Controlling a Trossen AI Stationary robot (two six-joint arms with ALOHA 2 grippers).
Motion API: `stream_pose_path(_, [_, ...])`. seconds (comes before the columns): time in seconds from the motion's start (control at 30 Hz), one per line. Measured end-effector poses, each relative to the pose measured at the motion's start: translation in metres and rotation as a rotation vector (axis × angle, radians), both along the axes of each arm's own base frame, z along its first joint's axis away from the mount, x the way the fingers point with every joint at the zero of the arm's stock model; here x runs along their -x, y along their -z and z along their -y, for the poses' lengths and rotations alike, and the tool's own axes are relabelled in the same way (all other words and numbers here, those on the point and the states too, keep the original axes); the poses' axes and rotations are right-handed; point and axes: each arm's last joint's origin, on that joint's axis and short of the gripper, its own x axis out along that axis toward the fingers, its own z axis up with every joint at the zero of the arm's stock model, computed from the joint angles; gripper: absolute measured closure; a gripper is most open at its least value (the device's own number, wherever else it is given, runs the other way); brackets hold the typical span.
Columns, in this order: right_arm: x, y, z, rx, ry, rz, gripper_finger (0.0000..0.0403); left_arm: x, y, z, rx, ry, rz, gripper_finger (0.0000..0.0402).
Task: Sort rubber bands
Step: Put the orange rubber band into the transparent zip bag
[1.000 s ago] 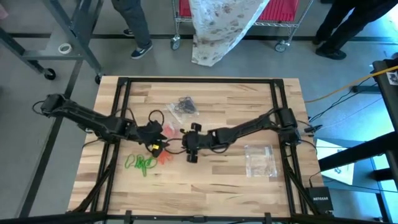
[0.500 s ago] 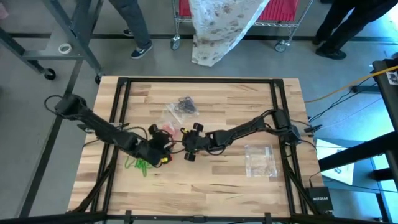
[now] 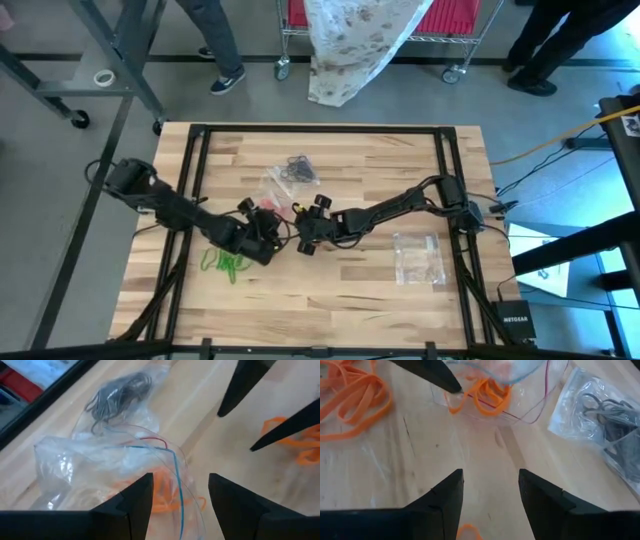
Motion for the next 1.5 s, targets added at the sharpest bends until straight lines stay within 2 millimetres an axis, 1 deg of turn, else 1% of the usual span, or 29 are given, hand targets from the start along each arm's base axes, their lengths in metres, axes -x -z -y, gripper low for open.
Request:
stream_pose_path(0.1, [0.0, 0.0, 0.0, -0.001, 0.0, 0.004, 0.0221, -0.002, 0.004, -0.004, 0.017, -0.01, -0.025, 0.0218])
stream_pose_path(0.23, [0.0, 0.0, 0.0, -0.002, -0.001, 0.004, 0.0221, -0.003, 0.005, -0.011, 0.031, -0.028, -0.039, 0.0219])
stream_pose_path(0.3, [0.0, 0.0, 0.0, -0.002, -0.001, 0.006, 0.0221, -0.003, 0.006, -0.014, 0.027, -0.039, -0.05, 0.0231])
stream_pose_path(0.4, [-0.001, -0.001, 0.0, -0.003, -0.001, 0.012, 0.0221, -0.001, 0.007, -0.021, 0.017, -0.068, -0.086, 0.0275])
stream_pose_path(0.53, [-0.001, -0.001, 0.0, -0.005, -0.002, 0.02, 0.0221, 0.002, 0.007, -0.025, 0.014, -0.096, -0.109, 0.0374])
stream_pose_path(0.57, [-0.002, -0.002, -0.001, -0.011, -0.006, 0.026, 0.0221, 0.002, 0.006, -0.025, 0.015, -0.096, -0.109, 0.0387])
stream_pose_path(0.6, [-0.002, -0.002, -0.002, -0.02, -0.015, 0.032, 0.0221, 0.003, 0.005, -0.025, 0.015, -0.093, -0.106, 0.0391])
stream_pose_path(0.7, [-0.002, -0.002, -0.006, -0.028, -0.041, 0.031, 0.0221, 0.005, -0.003, -0.021, 0.047, -0.068, -0.079, 0.0399])
stream_pose_path(0.83, [0.0, -0.009, -0.018, -0.055, -0.085, 0.043, 0.0221, 0.011, -0.028, -0.01, 0.122, -0.006, 0.009, 0.04])
stream_pose_path(0.9, [0.003, -0.019, -0.027, -0.069, -0.105, 0.066, 0.0221, 0.017, -0.042, -0.006, 0.155, 0.029, 0.038, 0.04])
stream_pose_path(1.03, [0.012, -0.046, -0.051, -0.087, -0.162, 0.128, 0.0221, 0.029, -0.068, 0.002, 0.285, 0.126, 0.11, 0.0401])
stream_pose_path(1.17, [0.024, -0.072, -0.071, -0.075, -0.241, 0.179, 0.0221, 0.041, -0.085, 0.006, 0.405, 0.215, 0.148, 0.0401])
stream_pose_path(1.27, [0.03, -0.085, -0.087, -0.006, -0.371, 0.205, 0.0221, 0.047, -0.095, 0.006, 0.456, 0.244, 0.192, 0.0401])
stream_pose_path(1.4, [0.033, -0.091, -0.105, 0.177, -0.588, 0.221, 0.0221, 0.051, -0.104, 0.005, 0.492, 0.257, 0.239, 0.0401])
stream_pose_path(1.5, [0.03, -0.09, -0.108, 0.266, -0.595, 0.231, 0.0221, 0.05, -0.107, 0.007, 0.516, 0.263, 0.283, 0.0401])
